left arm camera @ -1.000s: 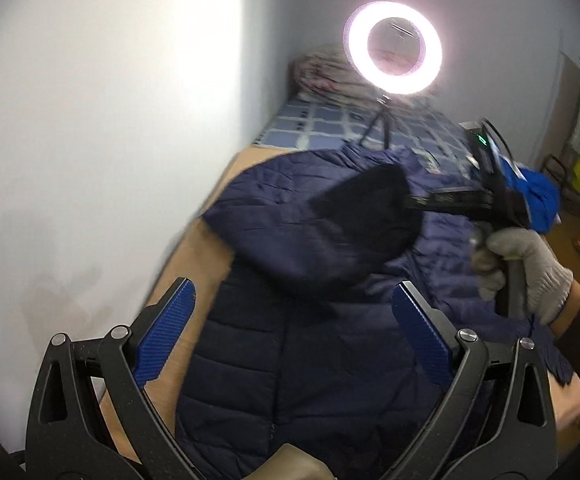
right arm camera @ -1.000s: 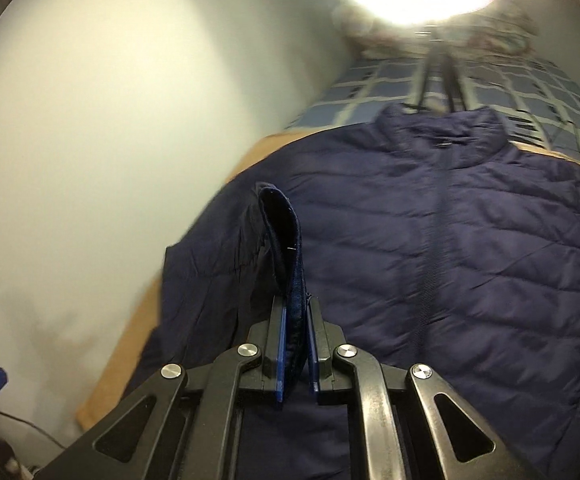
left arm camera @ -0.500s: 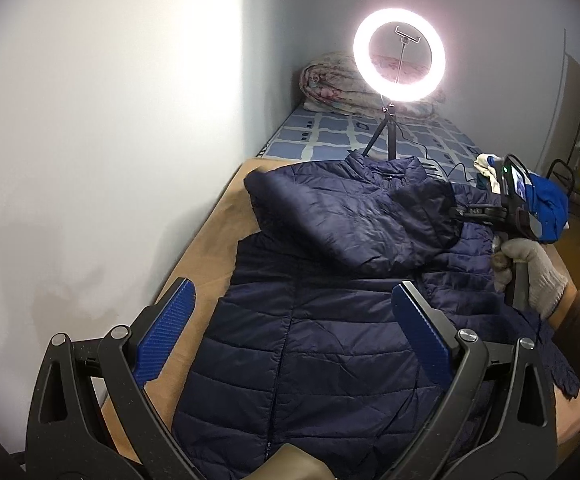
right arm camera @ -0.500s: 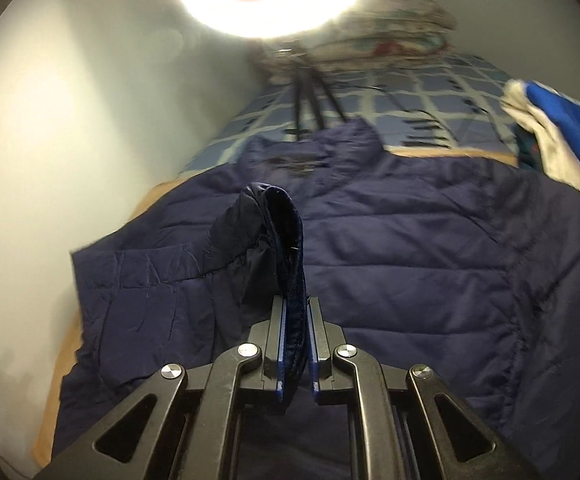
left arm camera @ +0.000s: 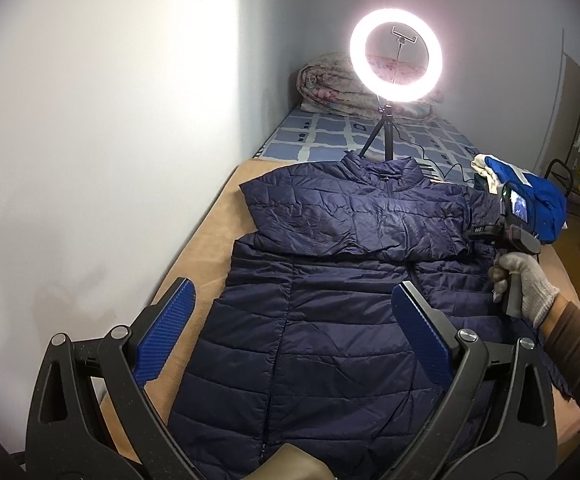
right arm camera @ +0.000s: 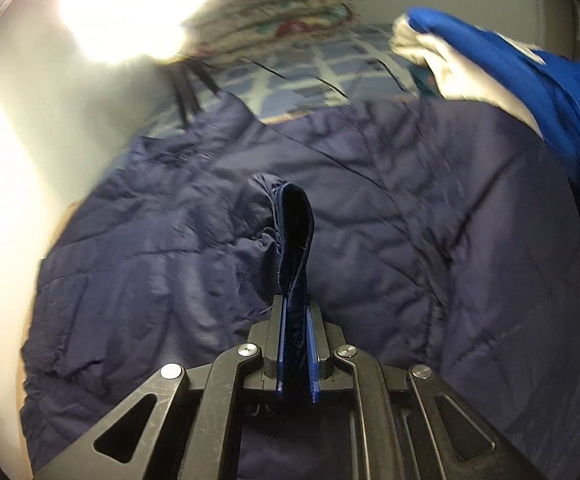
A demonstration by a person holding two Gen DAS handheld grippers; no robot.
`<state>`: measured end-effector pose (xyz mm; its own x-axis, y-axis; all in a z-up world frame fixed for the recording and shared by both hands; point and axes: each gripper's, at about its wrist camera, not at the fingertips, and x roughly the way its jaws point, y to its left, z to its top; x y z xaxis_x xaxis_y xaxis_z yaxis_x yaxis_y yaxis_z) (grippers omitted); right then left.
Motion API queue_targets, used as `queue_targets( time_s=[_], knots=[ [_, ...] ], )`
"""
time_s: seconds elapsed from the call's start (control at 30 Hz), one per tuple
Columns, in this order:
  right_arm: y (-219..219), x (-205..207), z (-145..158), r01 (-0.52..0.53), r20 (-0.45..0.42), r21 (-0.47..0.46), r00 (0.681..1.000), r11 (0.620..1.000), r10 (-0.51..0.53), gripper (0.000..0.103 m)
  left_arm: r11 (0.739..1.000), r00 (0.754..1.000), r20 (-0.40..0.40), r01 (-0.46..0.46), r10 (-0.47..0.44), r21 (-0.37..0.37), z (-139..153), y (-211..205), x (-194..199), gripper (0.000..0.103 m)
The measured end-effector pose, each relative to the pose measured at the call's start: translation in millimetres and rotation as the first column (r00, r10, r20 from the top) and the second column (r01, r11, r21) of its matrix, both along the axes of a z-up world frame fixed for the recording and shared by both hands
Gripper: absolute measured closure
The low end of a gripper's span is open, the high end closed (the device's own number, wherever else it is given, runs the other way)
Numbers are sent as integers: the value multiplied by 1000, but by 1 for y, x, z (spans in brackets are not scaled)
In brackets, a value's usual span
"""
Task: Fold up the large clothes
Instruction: 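Lift the sleeve with the right tool and fold it across the jacket body, then open the right tool, release the sleeve, and grasp the other sleeve cuff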
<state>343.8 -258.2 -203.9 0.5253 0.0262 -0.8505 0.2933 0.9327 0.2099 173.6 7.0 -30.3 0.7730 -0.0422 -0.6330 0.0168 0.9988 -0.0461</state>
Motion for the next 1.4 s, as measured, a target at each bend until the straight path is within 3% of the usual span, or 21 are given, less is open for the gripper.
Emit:
queue_targets(
  time_s=[0.27,0.4,0.67,0.87,1.03,1.17,1.4],
  knots=[
    [-4,6,-16,-3,-53,-30,999,1000,1,95,1000,1000,12,8,-8,21,1,-7,-2,2],
    [0,4,-8,-11,-47,-66,999,998,8,73,1000,1000,17,11,-11,15,4,-7,-5,2],
    [1,-39,53,-29,45,-107,998,994,34,53,999,998,51,29,-30,22,14,-11,-14,2],
    [0,-102,106,-24,132,-105,991,994,38,33,998,995,74,64,-65,23,21,-22,-24,2],
    [-3,-169,139,3,192,-161,981,987,28,10,992,988,90,120,-124,43,24,-40,-35,2],
    [-15,-229,155,32,233,-178,972,984,11,7,981,978,85,185,-190,60,20,-56,-45,2],
    [-50,-325,153,110,222,-184,973,977,-68,6,957,958,5,286,-286,-42,10,-70,-51,2]
  ],
)
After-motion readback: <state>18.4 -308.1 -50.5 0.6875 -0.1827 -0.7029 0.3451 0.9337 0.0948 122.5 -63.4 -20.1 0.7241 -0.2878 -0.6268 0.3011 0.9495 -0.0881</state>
